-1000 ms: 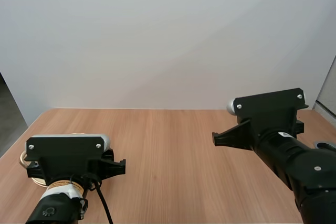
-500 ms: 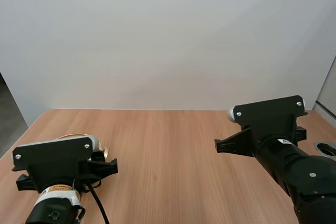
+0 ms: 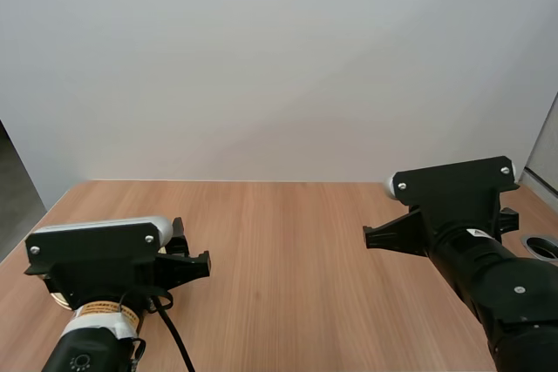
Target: Open the pot, put the car inside, and close it
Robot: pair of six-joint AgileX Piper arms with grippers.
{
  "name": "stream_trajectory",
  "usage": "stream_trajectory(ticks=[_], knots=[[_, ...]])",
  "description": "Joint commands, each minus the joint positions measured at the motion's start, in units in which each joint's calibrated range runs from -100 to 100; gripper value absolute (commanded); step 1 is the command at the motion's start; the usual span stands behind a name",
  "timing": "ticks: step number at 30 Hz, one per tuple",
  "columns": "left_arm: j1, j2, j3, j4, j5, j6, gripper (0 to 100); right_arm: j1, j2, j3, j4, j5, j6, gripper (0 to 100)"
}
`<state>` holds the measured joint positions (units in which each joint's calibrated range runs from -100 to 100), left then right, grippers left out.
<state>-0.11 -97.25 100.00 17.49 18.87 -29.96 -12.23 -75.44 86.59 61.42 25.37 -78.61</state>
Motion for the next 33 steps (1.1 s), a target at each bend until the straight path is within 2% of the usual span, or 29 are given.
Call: stream_trajectory(ticks=[1,4,7,21,25,32,33], knots=[[-0.38,-0.1,0.0,0.0,9.8,0.8,100,0.0,0.0,0.0,0.0,-0.2,0.0,0],[-1.02,-1.0,0.0,-1.3,9.1,2.7,100,0.0,0.0,0.0,0.0,-0.4,0.0,0],[-1.72,-1.9,0.0,-6.3,9.3,7.3,100,0.0,0.0,0.0,0.0,-1.0,0.0,0],[-1.62,-2.1,0.0,-7.0,8.7,8.5,100,0.0,0.0,0.0,2.1,-4.2,0.0,0],[-1.62,-2.1,0.0,-11.3,9.3,8.5,100,0.0,0.0,0.0,2.1,-4.2,0.0,0],[-1.62,-2.1,0.0,-11.3,9.3,10.9,100,0.0,0.0,0.0,2.2,-4.2,0.0,0],[-1.62,-2.1,0.0,-11.3,9.3,10.9,80,0.0,0.0,0.0,2.2,-4.2,0.1,0]])
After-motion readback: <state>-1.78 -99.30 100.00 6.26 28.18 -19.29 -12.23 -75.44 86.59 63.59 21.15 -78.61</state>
